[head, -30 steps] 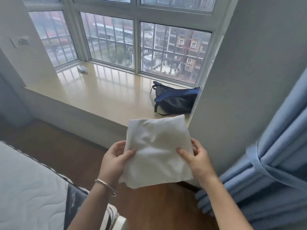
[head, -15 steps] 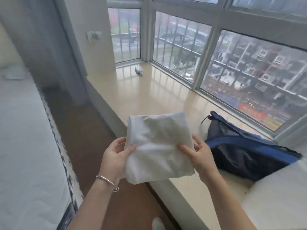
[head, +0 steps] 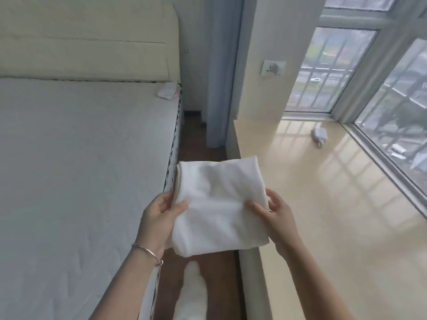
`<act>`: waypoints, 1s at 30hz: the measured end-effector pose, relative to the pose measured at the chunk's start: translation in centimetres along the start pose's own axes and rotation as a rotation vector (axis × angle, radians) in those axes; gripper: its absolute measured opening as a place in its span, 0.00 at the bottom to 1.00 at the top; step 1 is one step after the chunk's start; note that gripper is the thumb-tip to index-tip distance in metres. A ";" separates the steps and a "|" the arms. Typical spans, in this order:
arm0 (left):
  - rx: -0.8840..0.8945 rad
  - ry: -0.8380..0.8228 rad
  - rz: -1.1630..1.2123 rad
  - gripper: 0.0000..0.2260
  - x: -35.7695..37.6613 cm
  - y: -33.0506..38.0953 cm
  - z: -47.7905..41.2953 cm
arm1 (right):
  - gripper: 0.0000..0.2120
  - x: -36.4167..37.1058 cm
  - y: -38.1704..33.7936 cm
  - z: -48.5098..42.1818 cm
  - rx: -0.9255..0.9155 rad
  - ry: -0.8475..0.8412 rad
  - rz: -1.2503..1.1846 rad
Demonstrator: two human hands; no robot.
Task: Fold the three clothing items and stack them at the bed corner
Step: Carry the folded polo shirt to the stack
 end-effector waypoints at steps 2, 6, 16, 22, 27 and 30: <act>0.009 0.038 0.007 0.10 -0.3 0.3 -5.0 | 0.19 2.4 -2.4 -5.0 -0.013 -0.032 0.029; 0.018 0.069 0.009 0.09 -0.7 1.9 -16.0 | 0.17 7.6 -8.2 -14.7 -0.040 -0.083 0.046; 0.052 0.130 0.031 0.10 1.2 4.5 -40.1 | 0.15 15.9 -20.0 -36.5 -0.083 -0.126 0.111; 0.051 0.186 0.036 0.10 4.1 3.1 -55.4 | 0.14 19.8 -25.6 -51.9 -0.085 -0.153 0.146; 0.051 0.264 0.045 0.10 6.4 3.1 -68.0 | 0.16 23.1 -31.3 -64.5 -0.067 -0.220 0.161; 0.047 0.272 0.036 0.09 7.3 3.5 -74.4 | 0.16 25.1 -34.2 -70.7 -0.031 -0.248 0.155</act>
Point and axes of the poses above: each hand's wrist, its own z-axis away from the middle knuckle, its own x-axis out of the palm, y = z × x, the point moved 5 cm from there along -z, towards the middle knuckle, and after that the axes turned 12 degrees about x, right-handed, at the moved point
